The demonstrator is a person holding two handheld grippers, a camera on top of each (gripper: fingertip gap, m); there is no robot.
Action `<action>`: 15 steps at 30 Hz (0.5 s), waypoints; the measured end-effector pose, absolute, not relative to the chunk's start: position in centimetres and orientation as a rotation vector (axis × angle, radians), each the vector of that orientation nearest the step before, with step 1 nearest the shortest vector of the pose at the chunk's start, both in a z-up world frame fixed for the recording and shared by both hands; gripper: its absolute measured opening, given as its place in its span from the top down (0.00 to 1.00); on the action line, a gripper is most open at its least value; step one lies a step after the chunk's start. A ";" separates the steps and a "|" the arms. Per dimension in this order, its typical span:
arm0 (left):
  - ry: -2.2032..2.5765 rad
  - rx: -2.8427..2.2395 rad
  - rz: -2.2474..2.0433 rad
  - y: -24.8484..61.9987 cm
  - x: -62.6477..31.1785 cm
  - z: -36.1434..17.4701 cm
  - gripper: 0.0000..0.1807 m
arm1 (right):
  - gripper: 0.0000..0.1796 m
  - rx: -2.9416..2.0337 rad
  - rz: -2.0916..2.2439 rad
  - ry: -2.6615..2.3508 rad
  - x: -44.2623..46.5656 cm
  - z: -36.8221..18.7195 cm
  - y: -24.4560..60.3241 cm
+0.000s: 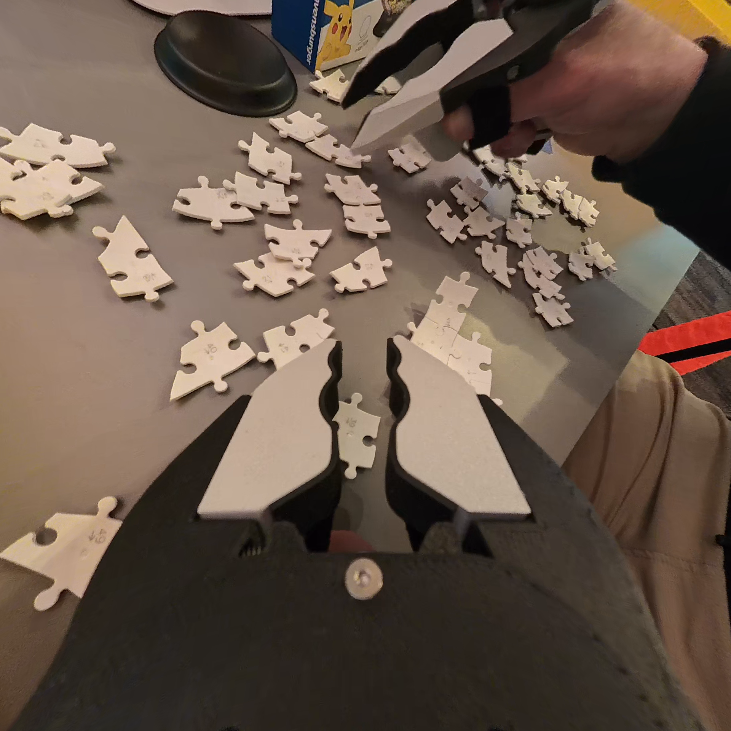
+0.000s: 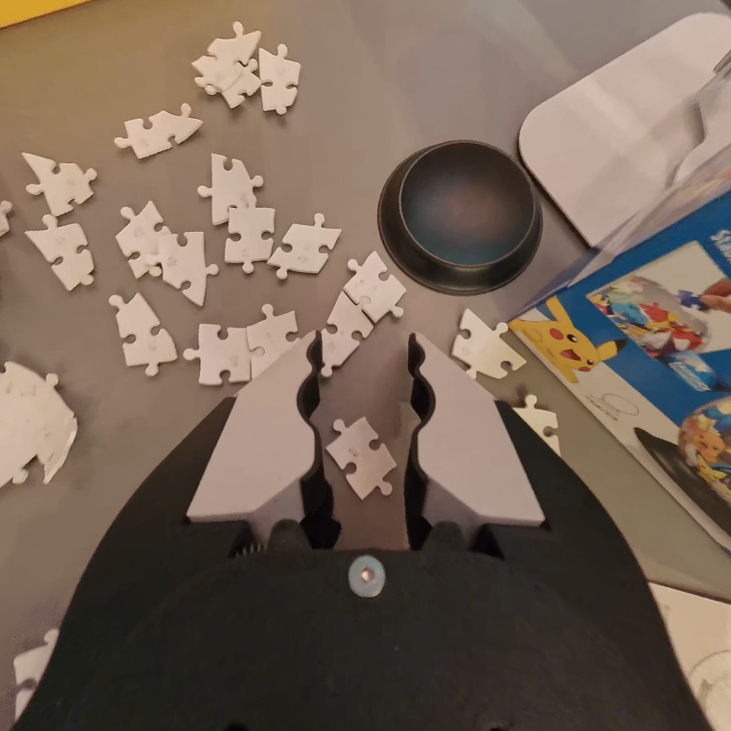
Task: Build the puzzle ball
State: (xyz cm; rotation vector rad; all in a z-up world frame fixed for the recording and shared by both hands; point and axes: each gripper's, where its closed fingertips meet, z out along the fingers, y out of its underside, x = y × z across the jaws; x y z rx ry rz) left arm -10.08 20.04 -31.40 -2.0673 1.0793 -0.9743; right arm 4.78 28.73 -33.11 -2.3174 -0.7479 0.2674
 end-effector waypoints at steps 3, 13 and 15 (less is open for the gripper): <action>1.072 -2.065 -0.984 20.1 -10.1 -31.3 0.88 | 0.76 -2.338 0.268 -0.700 4.4 -33.9 29.4; 1.058 -2.065 -1.001 20.2 -10.2 -31.2 0.88 | 0.90 -2.331 0.314 -0.650 4.4 -33.9 29.6; 1.059 -2.065 -0.999 20.2 -10.2 -31.2 0.88 | 0.90 -2.333 0.324 -0.655 4.5 -33.9 29.4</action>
